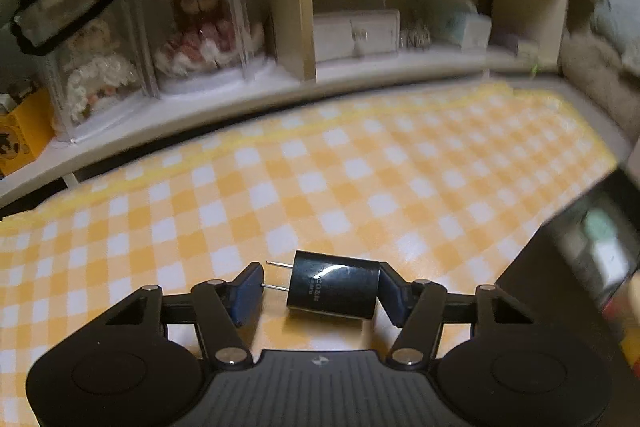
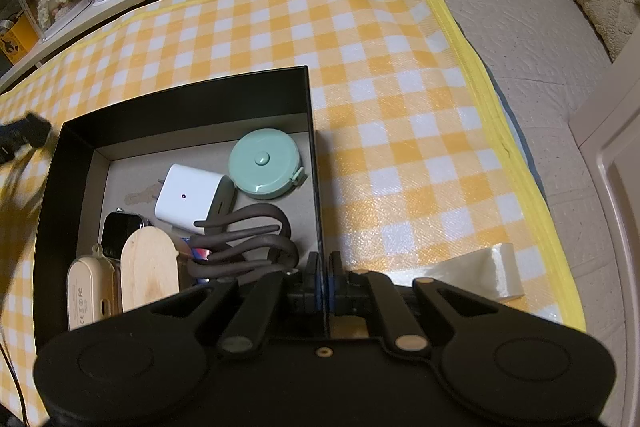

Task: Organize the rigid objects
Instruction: 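Carry the black charger into the black box and open the left gripper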

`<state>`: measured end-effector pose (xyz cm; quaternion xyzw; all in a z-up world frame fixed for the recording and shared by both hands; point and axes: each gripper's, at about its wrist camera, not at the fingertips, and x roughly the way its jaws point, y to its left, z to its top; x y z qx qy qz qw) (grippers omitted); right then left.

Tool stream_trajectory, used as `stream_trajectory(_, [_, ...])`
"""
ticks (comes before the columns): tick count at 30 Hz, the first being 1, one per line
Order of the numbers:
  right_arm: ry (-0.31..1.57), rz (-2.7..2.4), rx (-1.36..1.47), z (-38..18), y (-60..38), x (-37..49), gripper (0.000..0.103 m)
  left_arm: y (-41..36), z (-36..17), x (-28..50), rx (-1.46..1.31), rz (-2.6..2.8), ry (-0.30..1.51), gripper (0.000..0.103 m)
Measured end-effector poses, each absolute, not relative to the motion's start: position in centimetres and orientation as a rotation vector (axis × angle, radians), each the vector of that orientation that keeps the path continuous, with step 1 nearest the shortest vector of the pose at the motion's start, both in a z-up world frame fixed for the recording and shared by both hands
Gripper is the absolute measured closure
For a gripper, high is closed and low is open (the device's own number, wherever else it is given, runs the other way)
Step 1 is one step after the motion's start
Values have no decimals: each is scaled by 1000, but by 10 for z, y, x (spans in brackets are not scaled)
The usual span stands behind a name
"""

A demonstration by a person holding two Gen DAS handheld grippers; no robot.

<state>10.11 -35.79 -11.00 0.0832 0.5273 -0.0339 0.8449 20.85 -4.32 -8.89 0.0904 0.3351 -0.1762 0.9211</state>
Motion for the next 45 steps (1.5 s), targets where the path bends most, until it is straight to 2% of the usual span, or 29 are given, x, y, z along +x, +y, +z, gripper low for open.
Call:
stream_trajectory(5, [1112,-71,175,-110,-358,101,99,-57,-47,191,33,-366,649,42])
stream_trajectory(12, [1113,-72,175,-110,-358,101,99,-85,-22,158,-75,-425,679,42])
stream_trajectory(27, [1112,-71,176,-110,-357,101,99,-157,-49,140,-180,-414,801,42])
stream_trajectory(41, [1112,-70,176,-110,-356,99,99,-163,-50,148,-192,-290,793,41])
stream_trajectory(42, [1112,-70,177,-110,-356,100,99,-161,-50,148,-199,-279,795,39])
stream_trajectory(43, [1112,-69,177,-111,-356,99,99,-160,-50,148,-205,-266,801,31])
stream_trajectory(45, [1113,-69,175,-110,-355,99,98,-157,-50,149,-223,-247,810,21])
